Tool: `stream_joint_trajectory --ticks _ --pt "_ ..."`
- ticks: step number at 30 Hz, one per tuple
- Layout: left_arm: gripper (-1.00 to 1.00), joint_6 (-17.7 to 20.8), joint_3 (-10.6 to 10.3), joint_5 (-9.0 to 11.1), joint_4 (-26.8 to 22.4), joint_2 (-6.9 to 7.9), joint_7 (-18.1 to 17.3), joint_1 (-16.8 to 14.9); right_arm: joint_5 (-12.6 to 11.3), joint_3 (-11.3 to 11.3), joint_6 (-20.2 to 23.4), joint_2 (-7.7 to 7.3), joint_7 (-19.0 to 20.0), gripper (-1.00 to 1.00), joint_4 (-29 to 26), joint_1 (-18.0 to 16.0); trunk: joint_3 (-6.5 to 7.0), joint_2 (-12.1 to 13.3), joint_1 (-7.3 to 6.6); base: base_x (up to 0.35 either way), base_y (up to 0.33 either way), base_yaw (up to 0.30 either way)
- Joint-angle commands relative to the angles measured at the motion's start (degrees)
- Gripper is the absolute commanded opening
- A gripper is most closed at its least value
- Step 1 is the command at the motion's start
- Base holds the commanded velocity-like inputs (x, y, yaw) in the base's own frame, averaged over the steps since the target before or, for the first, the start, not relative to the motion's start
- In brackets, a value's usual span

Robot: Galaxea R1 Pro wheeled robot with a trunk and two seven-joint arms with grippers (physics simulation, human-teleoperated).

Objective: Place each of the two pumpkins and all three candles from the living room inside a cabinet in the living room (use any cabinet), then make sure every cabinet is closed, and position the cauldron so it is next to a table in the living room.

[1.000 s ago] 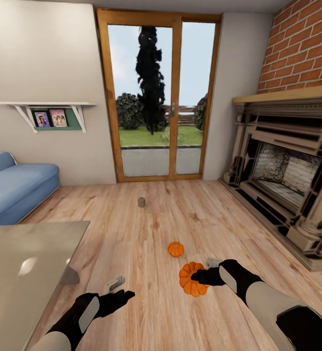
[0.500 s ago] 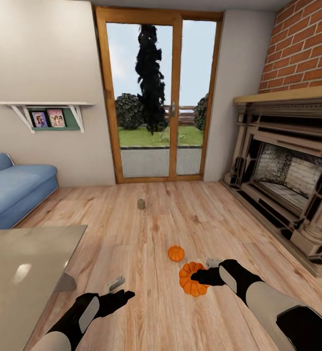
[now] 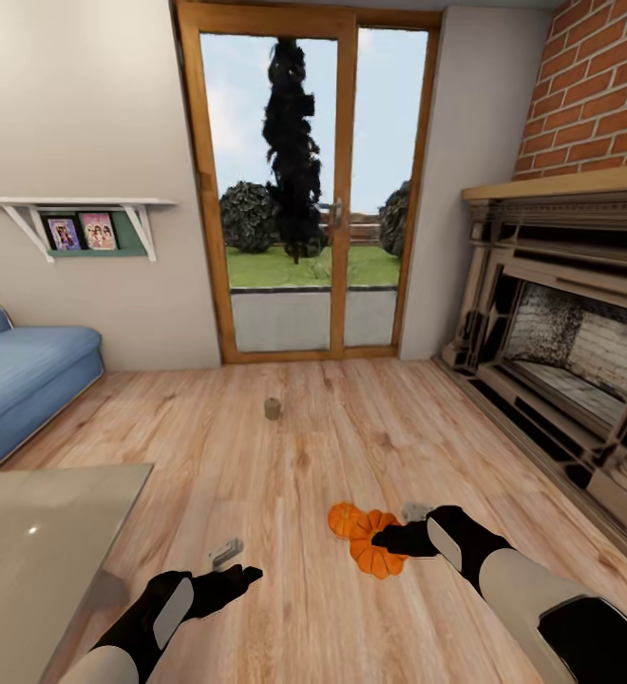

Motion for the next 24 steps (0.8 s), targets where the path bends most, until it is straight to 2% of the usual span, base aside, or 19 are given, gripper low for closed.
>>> stream_joint_trajectory --ticks 1,9,20,24 --pt "1.0 0.48 0.43 0.15 -0.07 -0.06 -0.1 -0.02 -0.18 0.11 0.25 -0.04 0.13 -1.0 -0.11 -0.03 -0.06 -0.03 0.03 0.334 0.0 0.0" --pt "1.0 0.46 0.37 0.15 -0.04 -0.32 -0.11 -0.02 -0.19 0.07 0.25 -0.04 0.14 -1.0 -0.11 -0.03 -0.05 -0.03 0.03 0.335 0.0 -0.029" --pt "1.0 0.45 0.37 0.15 -0.08 -0.36 -0.13 -0.02 -0.26 0.06 0.25 -0.52 0.18 -1.0 -0.11 -0.03 0.37 -0.03 0.03 0.33 0.0 -0.247" --pt "1.0 0.47 0.36 0.15 -0.04 -0.47 -0.09 -0.02 -0.27 0.06 0.25 -0.57 0.22 -1.0 -0.11 -0.03 0.43 -0.03 0.03 0.16 0.0 -0.093"
